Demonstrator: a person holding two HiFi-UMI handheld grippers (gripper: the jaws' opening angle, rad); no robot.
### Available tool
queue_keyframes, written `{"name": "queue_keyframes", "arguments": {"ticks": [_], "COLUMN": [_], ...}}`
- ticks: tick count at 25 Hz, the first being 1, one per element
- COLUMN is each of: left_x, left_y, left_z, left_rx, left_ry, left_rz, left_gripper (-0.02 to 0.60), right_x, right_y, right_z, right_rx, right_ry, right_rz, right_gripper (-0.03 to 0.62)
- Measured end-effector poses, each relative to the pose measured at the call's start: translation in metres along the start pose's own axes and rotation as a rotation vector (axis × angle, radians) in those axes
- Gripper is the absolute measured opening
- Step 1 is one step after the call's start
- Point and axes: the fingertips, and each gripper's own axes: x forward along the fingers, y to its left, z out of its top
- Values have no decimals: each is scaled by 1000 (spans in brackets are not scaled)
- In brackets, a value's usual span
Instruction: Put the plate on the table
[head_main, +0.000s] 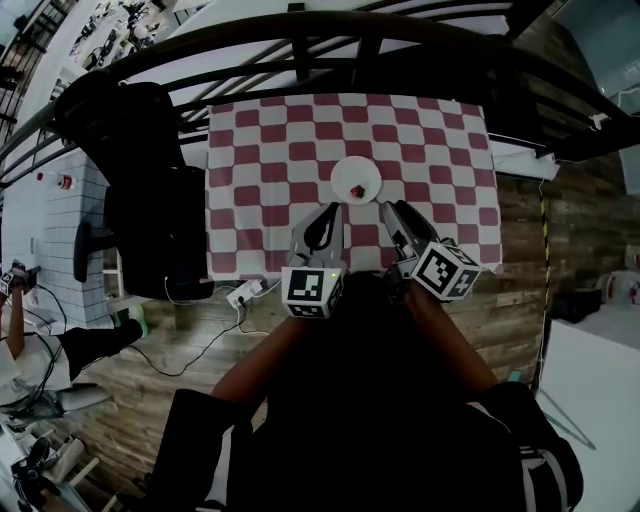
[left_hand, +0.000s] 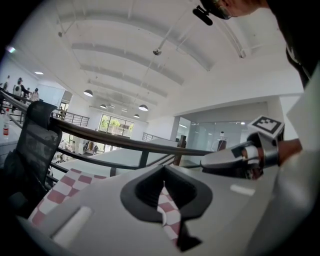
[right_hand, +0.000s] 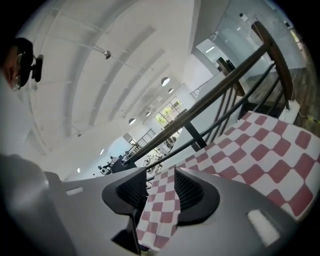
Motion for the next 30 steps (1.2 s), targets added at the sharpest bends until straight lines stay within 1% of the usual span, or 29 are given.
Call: {"name": "queue_keyframes", "arguments": {"ticks": [6,12,16,19,24,30], "left_x": [-14,-30,-40,-48,-62,-77], "left_y": [-11,-18,-21,-26,-34,-35], "left_z": [5,8,7,7,8,8], "left_rx": [11,30,39,44,58,51], "left_ry": [-11,-24,-27,-32,-49,-62], "left_rz": [-26,-44,-51,-62,-79,-67], "left_gripper": [9,9,9,9,9,9], "right_x": [-18,-34,-46,-56,-67,-82], "right_y": [20,36,49,58,62,63], "right_z": [5,-1,-3,-4,-16,-25], "right_rx": [-152,-238,-366,-426,-452,-456], "right_ry": [-61,-95,-130,-158,-167,-178], "right_rz": [-21,-30,-58,-73,-87,-98], "right_gripper": [165,166,166,164,146,107]}}
